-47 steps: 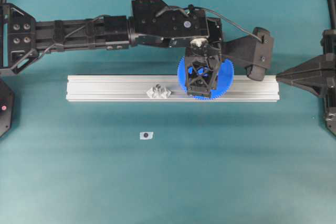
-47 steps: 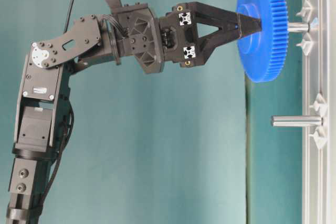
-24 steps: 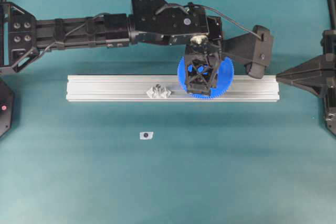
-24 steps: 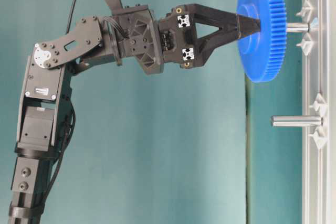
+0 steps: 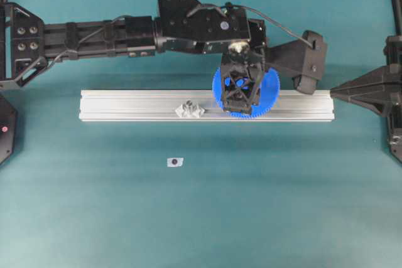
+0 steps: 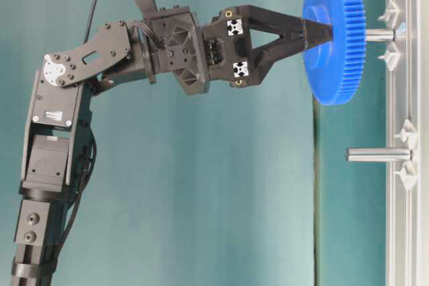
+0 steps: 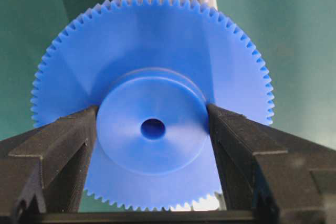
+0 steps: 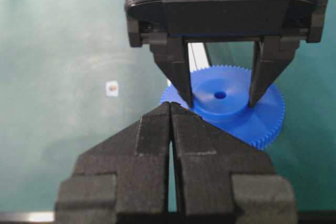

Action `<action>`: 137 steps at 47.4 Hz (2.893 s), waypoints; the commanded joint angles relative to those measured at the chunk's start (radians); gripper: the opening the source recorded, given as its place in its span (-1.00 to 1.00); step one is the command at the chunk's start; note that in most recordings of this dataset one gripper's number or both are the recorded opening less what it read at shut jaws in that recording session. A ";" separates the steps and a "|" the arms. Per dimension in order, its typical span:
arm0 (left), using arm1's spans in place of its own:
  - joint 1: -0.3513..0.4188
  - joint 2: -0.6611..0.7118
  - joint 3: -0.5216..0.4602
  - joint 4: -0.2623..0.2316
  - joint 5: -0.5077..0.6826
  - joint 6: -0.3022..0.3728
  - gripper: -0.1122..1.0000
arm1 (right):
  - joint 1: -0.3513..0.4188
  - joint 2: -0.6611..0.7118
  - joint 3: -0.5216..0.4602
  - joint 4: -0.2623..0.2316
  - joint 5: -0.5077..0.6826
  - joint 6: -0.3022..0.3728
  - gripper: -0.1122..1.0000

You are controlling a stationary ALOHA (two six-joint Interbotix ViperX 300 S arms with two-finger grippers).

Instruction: Find the location of the shaft and insert the large gear.

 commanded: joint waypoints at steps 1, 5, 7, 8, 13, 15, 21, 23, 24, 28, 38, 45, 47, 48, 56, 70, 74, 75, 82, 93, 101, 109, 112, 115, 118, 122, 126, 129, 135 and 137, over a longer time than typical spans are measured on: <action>-0.014 -0.017 -0.014 0.005 0.008 -0.005 0.47 | -0.003 0.005 -0.011 0.002 -0.006 0.008 -0.84; -0.023 -0.020 -0.012 0.005 0.011 -0.005 0.47 | -0.003 0.006 -0.011 0.002 -0.006 0.008 -0.84; -0.023 -0.018 -0.012 0.005 0.009 -0.005 0.47 | -0.002 0.005 -0.011 0.002 -0.006 0.008 -0.84; -0.021 -0.018 -0.011 0.005 0.009 -0.005 0.47 | -0.003 0.006 -0.011 0.002 -0.005 0.008 -0.84; -0.011 -0.014 -0.012 0.005 0.009 -0.002 0.47 | -0.002 0.005 -0.009 0.002 -0.006 0.008 -0.84; -0.005 -0.012 -0.012 0.005 0.011 0.002 0.47 | -0.002 0.005 -0.009 0.002 -0.006 0.009 -0.84; 0.021 -0.012 -0.014 0.005 0.009 0.003 0.47 | -0.002 0.002 -0.009 0.002 -0.006 0.009 -0.84; 0.031 -0.012 -0.018 0.005 0.009 0.005 0.47 | -0.003 0.000 -0.009 0.002 -0.006 0.008 -0.84; 0.034 -0.012 -0.020 0.005 0.011 0.005 0.47 | -0.002 0.000 -0.011 0.002 -0.005 0.009 -0.84; 0.046 -0.014 -0.026 0.005 0.011 0.006 0.47 | -0.002 -0.005 -0.009 0.002 -0.006 0.009 -0.84; 0.051 -0.012 -0.028 0.005 0.011 0.008 0.47 | -0.003 -0.006 -0.009 0.002 -0.006 0.009 -0.84; 0.051 -0.014 -0.029 0.003 0.011 0.008 0.47 | -0.002 -0.006 -0.009 0.002 -0.006 0.009 -0.84; 0.051 -0.015 -0.029 0.005 0.011 0.008 0.47 | -0.002 -0.005 -0.009 0.002 -0.006 0.009 -0.84; 0.051 -0.015 -0.029 0.005 0.011 0.008 0.47 | -0.002 -0.006 -0.009 0.002 -0.005 0.009 -0.84; 0.051 -0.017 -0.029 0.005 0.011 0.006 0.47 | -0.002 -0.006 -0.009 0.002 -0.006 0.009 -0.84; 0.046 -0.017 -0.049 0.005 0.012 -0.005 0.47 | -0.003 -0.005 -0.009 0.002 -0.006 0.009 -0.84; 0.046 -0.014 -0.052 0.005 0.020 -0.008 0.48 | -0.002 -0.005 -0.009 0.002 -0.005 0.009 -0.84; 0.046 -0.014 -0.052 0.005 0.021 -0.009 0.48 | -0.002 -0.006 -0.009 0.002 -0.005 0.009 -0.84; 0.046 -0.015 -0.060 0.005 0.025 -0.017 0.76 | -0.002 -0.006 -0.009 0.002 -0.006 0.009 -0.84; 0.046 -0.015 -0.083 0.005 0.040 -0.021 0.72 | -0.002 -0.006 -0.011 0.002 -0.006 0.009 -0.84; 0.043 -0.012 -0.095 0.005 0.067 -0.031 0.72 | -0.002 -0.005 -0.009 0.002 -0.006 0.009 -0.84; 0.023 -0.006 -0.095 0.005 0.067 -0.051 0.72 | -0.002 -0.006 -0.009 0.002 -0.005 0.009 -0.84; 0.014 -0.002 -0.095 0.005 0.067 -0.057 0.72 | -0.002 -0.006 -0.009 0.002 -0.006 0.009 -0.84; 0.006 0.008 -0.092 0.005 0.067 -0.058 0.72 | -0.002 -0.006 -0.009 0.002 -0.006 0.009 -0.84; -0.002 0.015 -0.092 0.005 0.066 -0.060 0.72 | -0.002 -0.006 -0.009 0.002 -0.006 0.008 -0.84; -0.006 0.020 -0.094 0.005 0.061 -0.060 0.72 | -0.002 -0.006 -0.009 0.002 -0.005 0.009 -0.84; -0.009 0.020 -0.094 0.005 0.060 -0.060 0.72 | -0.002 -0.008 -0.009 0.002 -0.006 0.009 -0.84; -0.008 0.017 -0.095 0.005 0.061 -0.060 0.72 | -0.002 -0.008 -0.009 0.000 -0.006 0.008 -0.84; -0.005 0.014 -0.095 0.005 0.063 -0.060 0.72 | -0.002 -0.009 -0.009 0.002 -0.006 0.008 -0.84; -0.003 0.012 -0.095 0.005 0.061 -0.060 0.72 | -0.003 -0.009 -0.009 0.000 -0.005 0.008 -0.84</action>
